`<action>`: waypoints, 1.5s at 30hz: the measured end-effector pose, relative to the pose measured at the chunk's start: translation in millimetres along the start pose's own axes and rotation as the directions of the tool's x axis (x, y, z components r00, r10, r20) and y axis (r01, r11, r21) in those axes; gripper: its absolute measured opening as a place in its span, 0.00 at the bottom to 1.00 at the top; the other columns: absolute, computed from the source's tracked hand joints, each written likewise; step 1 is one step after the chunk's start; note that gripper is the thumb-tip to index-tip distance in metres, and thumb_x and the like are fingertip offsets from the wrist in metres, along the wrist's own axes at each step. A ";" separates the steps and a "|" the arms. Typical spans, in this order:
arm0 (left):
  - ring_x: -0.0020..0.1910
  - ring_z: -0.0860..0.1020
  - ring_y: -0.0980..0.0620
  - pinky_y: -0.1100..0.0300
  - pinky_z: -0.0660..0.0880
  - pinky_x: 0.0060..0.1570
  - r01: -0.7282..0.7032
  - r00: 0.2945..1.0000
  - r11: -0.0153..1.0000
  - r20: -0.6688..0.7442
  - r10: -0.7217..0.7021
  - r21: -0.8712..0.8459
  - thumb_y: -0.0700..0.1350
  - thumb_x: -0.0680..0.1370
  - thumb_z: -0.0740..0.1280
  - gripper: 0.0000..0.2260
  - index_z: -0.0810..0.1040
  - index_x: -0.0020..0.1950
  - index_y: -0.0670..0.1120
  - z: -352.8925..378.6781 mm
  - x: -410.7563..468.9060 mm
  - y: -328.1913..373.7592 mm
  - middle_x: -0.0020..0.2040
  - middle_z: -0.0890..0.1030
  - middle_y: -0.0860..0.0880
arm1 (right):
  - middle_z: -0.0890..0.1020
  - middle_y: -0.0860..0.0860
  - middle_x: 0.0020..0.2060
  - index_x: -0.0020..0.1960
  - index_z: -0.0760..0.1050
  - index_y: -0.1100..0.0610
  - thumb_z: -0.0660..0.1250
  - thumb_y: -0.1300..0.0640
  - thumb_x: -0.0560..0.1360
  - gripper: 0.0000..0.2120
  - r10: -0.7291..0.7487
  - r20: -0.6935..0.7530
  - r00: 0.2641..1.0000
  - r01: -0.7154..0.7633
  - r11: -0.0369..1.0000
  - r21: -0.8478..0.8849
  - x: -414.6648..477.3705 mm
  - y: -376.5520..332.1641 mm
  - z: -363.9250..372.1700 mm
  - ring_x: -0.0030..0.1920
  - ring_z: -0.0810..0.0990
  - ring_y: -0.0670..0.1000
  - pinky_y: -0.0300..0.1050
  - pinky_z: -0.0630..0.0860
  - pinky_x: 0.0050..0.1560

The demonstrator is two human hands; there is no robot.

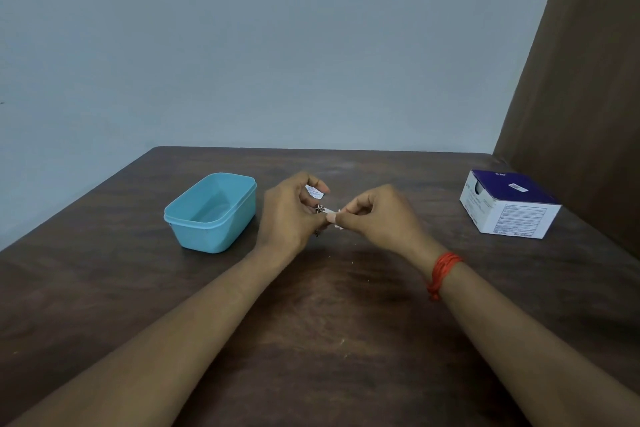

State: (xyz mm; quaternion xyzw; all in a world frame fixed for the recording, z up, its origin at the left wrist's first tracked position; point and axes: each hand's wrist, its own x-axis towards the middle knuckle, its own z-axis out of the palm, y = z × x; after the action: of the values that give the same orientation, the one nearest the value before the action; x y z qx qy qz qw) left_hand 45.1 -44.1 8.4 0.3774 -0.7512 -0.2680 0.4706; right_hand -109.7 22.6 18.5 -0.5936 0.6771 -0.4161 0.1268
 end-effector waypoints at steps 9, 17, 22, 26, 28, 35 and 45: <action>0.40 0.86 0.50 0.57 0.83 0.42 0.174 0.979 0.942 0.158 -0.132 -0.289 0.36 0.65 0.82 0.15 0.84 0.44 0.51 0.0 5.7 -13.3 0.40 0.86 0.48 | 0.82 0.44 0.27 0.34 0.84 0.52 0.79 0.56 0.70 0.08 0.209 0.049 0.977 -0.215 0.935 0.283 4.3 7.5 -5.0 0.29 0.75 0.42 0.39 0.73 0.34; 0.56 0.84 0.45 0.57 0.83 0.50 0.663 0.742 0.443 0.608 -0.282 -0.604 0.27 0.78 0.65 0.15 0.77 0.64 0.35 -3.8 6.0 -14.5 0.57 0.84 0.38 | 0.76 0.39 0.29 0.42 0.86 0.53 0.75 0.58 0.71 0.01 -0.259 -0.204 0.944 0.223 0.957 -0.186 -1.7 -1.6 -10.7 0.31 0.76 0.40 0.35 0.71 0.37; 0.53 0.85 0.46 0.58 0.83 0.46 0.682 0.731 0.313 0.618 -0.290 -0.661 0.28 0.78 0.63 0.13 0.78 0.61 0.34 -6.1 8.0 -16.4 0.55 0.85 0.38 | 0.83 0.53 0.39 0.44 0.85 0.59 0.74 0.60 0.74 0.03 -0.500 -0.156 0.852 0.423 0.832 -0.358 -5.9 -6.5 -12.8 0.44 0.79 0.56 0.50 0.76 0.45; 0.50 0.86 0.47 0.59 0.83 0.45 0.675 0.737 0.277 0.600 -0.311 -0.684 0.28 0.77 0.65 0.10 0.80 0.57 0.33 -5.1 9.0 -17.8 0.51 0.86 0.39 | 0.81 0.54 0.38 0.42 0.82 0.61 0.73 0.62 0.75 0.04 -0.655 -0.041 0.754 0.522 0.636 -0.568 -8.8 -9.5 -10.9 0.43 0.79 0.57 0.50 0.77 0.41; 0.47 0.86 0.48 0.59 0.83 0.44 0.665 0.742 0.247 0.584 -0.329 -0.705 0.28 0.76 0.65 0.09 0.81 0.55 0.33 -4.1 8.5 -18.4 0.47 0.86 0.41 | 0.80 0.55 0.37 0.40 0.81 0.62 0.73 0.65 0.73 0.03 -0.702 0.006 0.713 0.566 0.569 -0.596 -9.9 -10.8 -8.2 0.41 0.79 0.58 0.51 0.77 0.37; 0.44 0.86 0.53 0.60 0.83 0.42 0.639 0.760 0.257 0.544 -0.354 -0.725 0.29 0.77 0.66 0.09 0.82 0.54 0.36 -3.8 9.0 -17.7 0.47 0.87 0.44 | 0.83 0.54 0.40 0.45 0.84 0.60 0.72 0.65 0.74 0.03 -0.727 0.047 0.685 0.626 0.554 -0.549 -10.6 -6.4 4.9 0.43 0.80 0.58 0.52 0.79 0.40; 0.47 0.86 0.47 0.60 0.82 0.44 0.604 0.789 0.255 0.521 -0.325 -0.755 0.30 0.76 0.68 0.13 0.79 0.61 0.34 -2.3 8.7 -15.5 0.50 0.86 0.40 | 0.85 0.40 0.37 0.45 0.85 0.50 0.78 0.58 0.71 0.05 -0.282 -0.291 0.914 0.315 0.946 0.073 2.5 6.7 5.0 0.38 0.83 0.40 0.31 0.75 0.40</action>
State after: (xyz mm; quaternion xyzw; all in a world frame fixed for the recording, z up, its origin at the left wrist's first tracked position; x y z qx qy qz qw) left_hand 49.6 -60.3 2.0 0.2320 -0.3934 -0.7991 0.3911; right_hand -111.7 18.0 11.4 -0.6172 0.5637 -0.5488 0.0006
